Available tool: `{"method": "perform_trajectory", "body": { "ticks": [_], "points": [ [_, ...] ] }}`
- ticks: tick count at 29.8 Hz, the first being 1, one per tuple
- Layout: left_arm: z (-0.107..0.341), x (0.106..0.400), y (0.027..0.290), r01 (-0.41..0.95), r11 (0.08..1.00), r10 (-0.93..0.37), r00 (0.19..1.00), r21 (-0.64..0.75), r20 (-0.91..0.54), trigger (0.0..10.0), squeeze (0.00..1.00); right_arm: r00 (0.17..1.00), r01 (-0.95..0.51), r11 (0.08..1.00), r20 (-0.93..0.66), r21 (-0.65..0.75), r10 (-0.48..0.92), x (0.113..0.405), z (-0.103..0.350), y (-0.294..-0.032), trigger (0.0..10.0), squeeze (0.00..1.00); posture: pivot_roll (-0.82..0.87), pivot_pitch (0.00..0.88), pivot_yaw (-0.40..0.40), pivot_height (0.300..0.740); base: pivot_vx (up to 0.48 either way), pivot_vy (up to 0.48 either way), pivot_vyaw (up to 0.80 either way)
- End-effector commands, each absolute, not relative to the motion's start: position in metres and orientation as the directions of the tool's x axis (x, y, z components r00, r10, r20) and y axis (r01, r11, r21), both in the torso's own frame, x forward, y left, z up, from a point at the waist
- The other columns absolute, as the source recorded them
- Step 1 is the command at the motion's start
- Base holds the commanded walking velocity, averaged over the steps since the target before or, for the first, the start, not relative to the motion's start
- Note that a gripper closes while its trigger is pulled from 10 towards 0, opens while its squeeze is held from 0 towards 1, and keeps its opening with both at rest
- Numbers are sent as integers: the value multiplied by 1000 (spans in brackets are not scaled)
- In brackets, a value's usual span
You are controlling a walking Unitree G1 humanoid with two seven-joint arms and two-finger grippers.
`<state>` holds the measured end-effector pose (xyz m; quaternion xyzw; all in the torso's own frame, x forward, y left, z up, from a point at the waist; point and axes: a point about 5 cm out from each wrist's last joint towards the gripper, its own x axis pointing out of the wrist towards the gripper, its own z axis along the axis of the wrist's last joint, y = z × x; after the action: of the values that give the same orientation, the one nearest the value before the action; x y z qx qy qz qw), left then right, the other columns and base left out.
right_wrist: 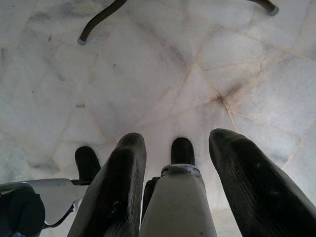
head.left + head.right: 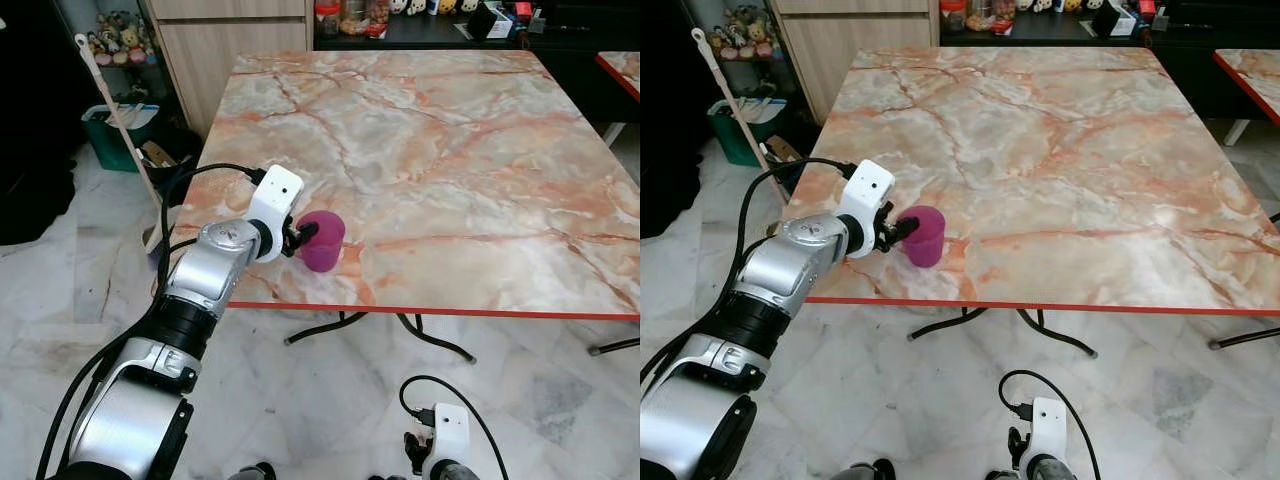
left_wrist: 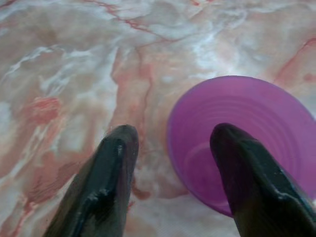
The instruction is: Setting the table
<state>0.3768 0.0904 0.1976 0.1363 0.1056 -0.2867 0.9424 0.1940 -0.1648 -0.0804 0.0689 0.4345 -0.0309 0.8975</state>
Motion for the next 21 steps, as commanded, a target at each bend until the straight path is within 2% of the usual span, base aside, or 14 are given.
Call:
{"method": "perform_trajectory", "body": {
  "ticks": [1,21],
  "points": [
    [193,376,89,588,781,-520,799,209,-302,0,0,599,125,987,-800,98,4,188,-84,-164,10000,0,95,136,27,740,0,0,0],
    [194,375,89,589,777,-522,800,221,-297,0,0,600,127,987,-800,97,1,189,-83,-163,10000,0,95,136,30,740,0,0,0]
  ]
}}
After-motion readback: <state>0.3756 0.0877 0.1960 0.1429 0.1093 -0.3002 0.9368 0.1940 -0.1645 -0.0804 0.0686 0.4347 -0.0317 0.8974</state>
